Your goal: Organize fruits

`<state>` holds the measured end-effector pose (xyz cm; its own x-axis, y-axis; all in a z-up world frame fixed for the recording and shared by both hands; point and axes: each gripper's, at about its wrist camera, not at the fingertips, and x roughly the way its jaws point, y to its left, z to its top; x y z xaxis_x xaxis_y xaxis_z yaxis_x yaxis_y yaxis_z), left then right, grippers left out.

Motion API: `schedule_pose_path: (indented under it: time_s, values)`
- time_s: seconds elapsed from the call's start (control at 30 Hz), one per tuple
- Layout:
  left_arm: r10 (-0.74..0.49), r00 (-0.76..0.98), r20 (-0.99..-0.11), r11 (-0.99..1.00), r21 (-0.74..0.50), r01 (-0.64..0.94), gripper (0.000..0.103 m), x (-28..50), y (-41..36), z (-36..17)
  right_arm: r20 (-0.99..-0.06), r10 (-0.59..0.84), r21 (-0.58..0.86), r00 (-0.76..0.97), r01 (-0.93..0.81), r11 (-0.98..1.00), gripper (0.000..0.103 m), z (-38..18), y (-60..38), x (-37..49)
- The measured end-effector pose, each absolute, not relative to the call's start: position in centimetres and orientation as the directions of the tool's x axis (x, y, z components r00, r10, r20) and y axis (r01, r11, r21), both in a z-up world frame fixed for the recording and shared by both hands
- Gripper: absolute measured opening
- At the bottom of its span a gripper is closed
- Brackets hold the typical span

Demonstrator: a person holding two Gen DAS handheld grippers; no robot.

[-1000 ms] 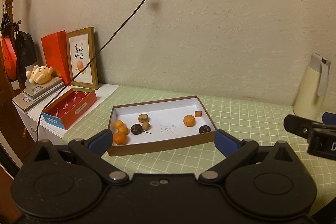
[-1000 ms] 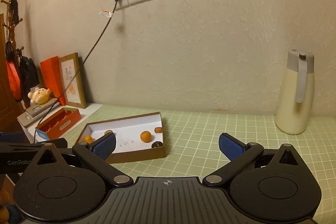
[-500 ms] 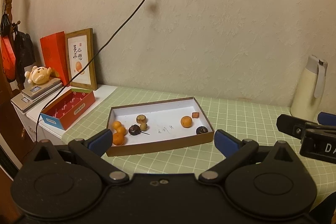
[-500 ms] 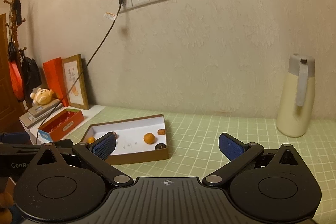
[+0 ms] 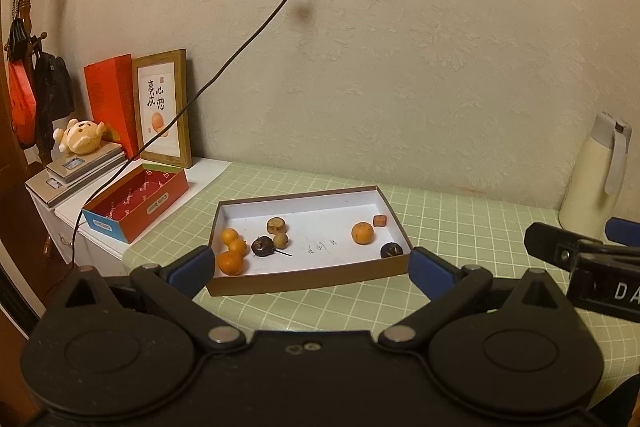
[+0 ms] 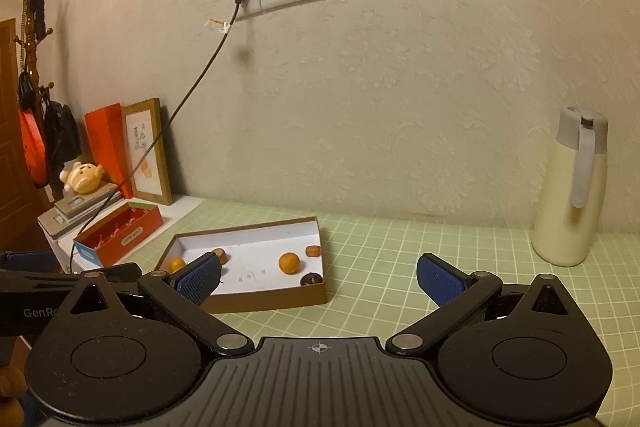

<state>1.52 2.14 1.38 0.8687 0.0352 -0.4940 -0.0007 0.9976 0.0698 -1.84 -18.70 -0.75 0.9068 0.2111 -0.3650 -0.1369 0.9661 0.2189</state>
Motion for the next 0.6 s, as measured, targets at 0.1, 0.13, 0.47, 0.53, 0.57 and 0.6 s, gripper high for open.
schedule_pose_path:
  time_s: [0.1,0.13,0.47,0.53,0.57,0.6]
  values:
    - [0.039,0.868,-0.494,0.998,0.070,-0.005,0.097,1.65,2.28,1.37,-0.366,0.211,0.219,0.906,-0.136,0.966,0.103,-0.79,-18.67,-1.75]
    - [0.040,0.868,-0.495,0.998,0.070,-0.006,0.097,1.67,2.32,1.35,-0.368,0.211,0.220,0.906,-0.136,0.966,0.103,-0.82,-18.64,-1.70]
    - [0.046,0.864,-0.502,0.998,0.060,-0.019,0.097,1.89,2.84,1.36,-0.373,0.219,0.222,0.901,-0.142,0.965,0.103,-0.66,-18.14,-1.34]
    - [0.046,0.864,-0.501,0.998,0.059,-0.019,0.097,1.89,2.85,1.36,-0.372,0.218,0.219,0.902,-0.143,0.965,0.103,-0.60,-17.89,-1.32]
    - [0.047,0.865,-0.500,0.998,0.059,-0.020,0.097,1.90,2.87,1.36,-0.372,0.218,0.219,0.902,-0.143,0.965,0.103,-0.61,-17.84,-1.31]
    - [0.048,0.865,-0.500,0.998,0.059,-0.021,0.097,1.91,2.90,1.35,-0.371,0.220,0.220,0.902,-0.145,0.965,0.103,-0.65,-17.88,-1.28]
